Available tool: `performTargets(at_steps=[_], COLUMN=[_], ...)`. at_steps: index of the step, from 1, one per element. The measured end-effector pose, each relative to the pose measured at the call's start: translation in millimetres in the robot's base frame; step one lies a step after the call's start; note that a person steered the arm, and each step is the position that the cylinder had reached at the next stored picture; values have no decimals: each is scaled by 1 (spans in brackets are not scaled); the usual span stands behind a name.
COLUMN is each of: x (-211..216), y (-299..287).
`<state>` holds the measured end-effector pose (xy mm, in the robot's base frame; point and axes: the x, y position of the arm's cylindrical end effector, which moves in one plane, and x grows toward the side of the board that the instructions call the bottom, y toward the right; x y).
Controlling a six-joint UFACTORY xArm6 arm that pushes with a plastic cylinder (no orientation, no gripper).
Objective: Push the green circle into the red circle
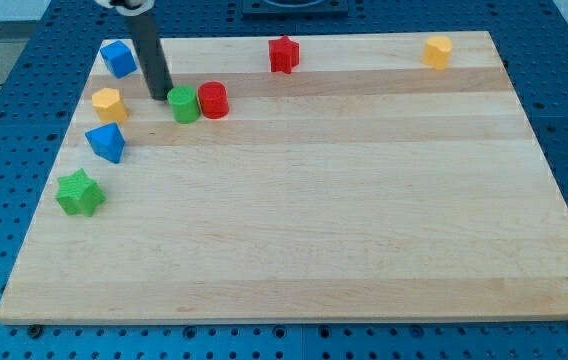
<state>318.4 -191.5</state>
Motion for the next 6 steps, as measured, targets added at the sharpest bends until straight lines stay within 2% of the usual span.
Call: performTargets(at_steps=[1,3,4,5,6], x=[26,-16,7,58,44], y=[22,92,149,235,245])
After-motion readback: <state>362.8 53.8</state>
